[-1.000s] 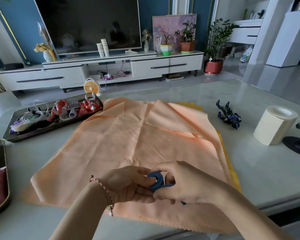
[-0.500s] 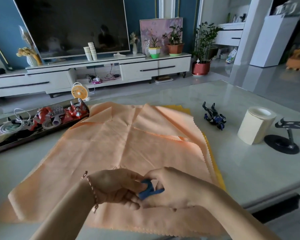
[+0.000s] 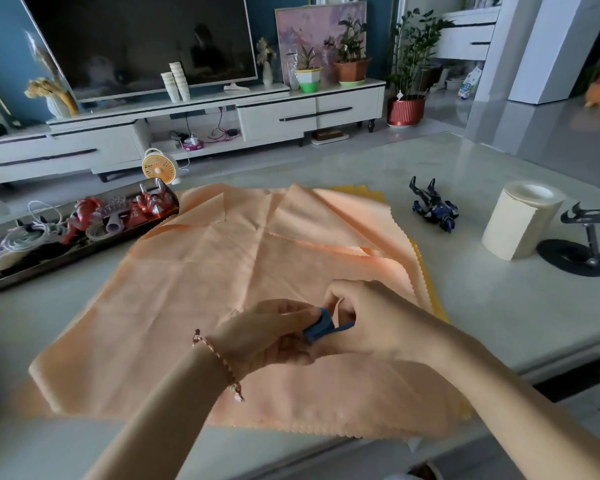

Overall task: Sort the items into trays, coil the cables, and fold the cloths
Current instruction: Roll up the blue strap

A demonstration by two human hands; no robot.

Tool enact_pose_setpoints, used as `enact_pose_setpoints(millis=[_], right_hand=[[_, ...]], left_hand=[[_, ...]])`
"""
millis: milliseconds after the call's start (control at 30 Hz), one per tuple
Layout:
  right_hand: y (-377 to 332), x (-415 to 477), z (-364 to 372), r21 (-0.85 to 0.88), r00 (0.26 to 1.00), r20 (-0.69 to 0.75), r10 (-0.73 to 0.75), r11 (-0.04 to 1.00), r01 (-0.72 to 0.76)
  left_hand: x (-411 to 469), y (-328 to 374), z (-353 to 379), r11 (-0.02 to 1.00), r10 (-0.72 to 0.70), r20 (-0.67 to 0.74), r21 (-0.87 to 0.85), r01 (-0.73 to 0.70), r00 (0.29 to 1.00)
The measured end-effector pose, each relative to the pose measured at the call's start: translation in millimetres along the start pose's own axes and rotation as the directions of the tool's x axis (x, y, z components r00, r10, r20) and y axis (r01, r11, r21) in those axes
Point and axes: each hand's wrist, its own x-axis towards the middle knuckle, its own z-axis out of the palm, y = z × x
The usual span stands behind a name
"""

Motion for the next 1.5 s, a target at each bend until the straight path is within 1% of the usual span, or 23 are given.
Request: enact_pose_setpoints(millis=[67,133,233,300,367,467,533,667,767,900,967,1000,1033,1067,1100,1167,1267,1300,1333,1400,1433,1467,1500], right_hand=[[-2,-2,-2,0.078,0.993,0.109,-0.034,0.997,0.026],[-4,-3,-1,0.109,0.985,0.141,-0.096,0.991,0.081],[-6,-4,1,0.12,0.987,0.094,-0.129,0.986,0.118],[-4,-4,2,0.029,0.99,0.009,-0.142,0.99,0.141],[-4,-3,4,-0.023,0.985,-0.096,-0.142,0.99,0.14],[-7,-1,11,0.074,0.976,-0.178,-0.126,0.987,0.141],[-11,3,21,0.125,0.973,-0.184,-0.138,0.979,0.162],[-27,7,39,0.164,0.964,-0.204,-0.173,0.964,0.208],[-45,13,58,0.14,0.952,-0.207,-0.226,0.956,0.257],[-64,21,83,0.059,0.943,-0.216,-0.253,0.961,0.271],[-78,28,101,-0.007,0.938,-0.188,-0.292,0.955,0.296],[-87,32,109,-0.019,0.934,-0.18,-0.31,0.95,0.312],[-95,36,115,-0.016,0.929,-0.17,-0.327,0.944,0.329],[-111,44,126,0.004,0.925,-0.146,-0.351,0.935,0.356],[-122,51,133,0.025,0.922,-0.128,-0.365,0.928,0.371],[-150,67,149,0.054,0.91,-0.081,-0.406,0.91,0.411],[-189,92,179,0.02,0.86,0.025,-0.509,0.861,0.509],[-200,99,188,0.013,0.847,0.056,-0.528,0.849,0.529],[-209,106,196,0.016,0.842,0.075,-0.534,0.845,0.534],[-230,126,216,0.075,0.852,0.099,-0.515,0.857,0.509],[-234,132,218,0.103,0.866,0.091,-0.493,0.869,0.484],[-243,145,226,0.114,0.87,0.079,-0.487,0.871,0.477],[-250,157,234,0.102,0.873,0.067,-0.483,0.874,0.475]], left_hand=[[-2,1,-13,0.996,-0.032,0.109,0.088,0.022,0.993],[-3,-1,-21,0.986,-0.07,0.204,0.16,0.038,0.977],[-7,-1,-24,0.982,-0.091,0.249,0.185,0.045,0.964],[-7,-4,-24,0.983,-0.078,0.24,0.178,0.035,0.968],[-8,-8,-24,0.995,-0.033,0.167,0.101,0.016,0.985],[-11,-13,-25,0.998,0.022,0.062,-0.056,-0.018,0.998],[-16,-16,-28,0.996,0.048,0.011,-0.078,-0.047,0.999],[-29,-25,-38,0.985,0.07,-0.12,-0.148,-0.087,0.99],[-43,-34,-55,0.97,0.087,-0.201,-0.205,-0.128,0.976],[-57,-48,-72,0.953,0.094,-0.335,-0.242,-0.182,0.937],[-67,-56,-82,0.947,0.103,-0.433,-0.234,-0.221,0.896],[-73,-59,-87,0.948,0.115,-0.493,-0.204,-0.244,0.862],[-78,-60,-93,0.951,0.13,-0.552,-0.166,-0.262,0.824],[-92,-65,-106,0.948,0.155,-0.62,-0.126,-0.292,0.769],[-102,-67,-115,0.944,0.18,-0.659,-0.093,-0.317,0.73],[-126,-74,-138,0.935,0.202,-0.726,-0.058,-0.351,0.657],[-160,-90,-171,0.931,0.195,-0.805,-0.028,-0.363,0.561],[-170,-94,-181,0.934,0.192,-0.818,-0.017,-0.356,0.542],[-179,-97,-190,0.935,0.189,-0.827,-0.013,-0.354,0.53],[-198,-103,-213,0.925,0.192,-0.862,-0.001,-0.381,0.47],[-199,-102,-217,0.919,0.215,-0.883,0.039,-0.391,0.417],[-204,-102,-228,0.919,0.25,-0.912,0.117,-0.377,0.326],[-205,-102,-237,0.923,0.294,-0.929,0.214,-0.321,0.225]])
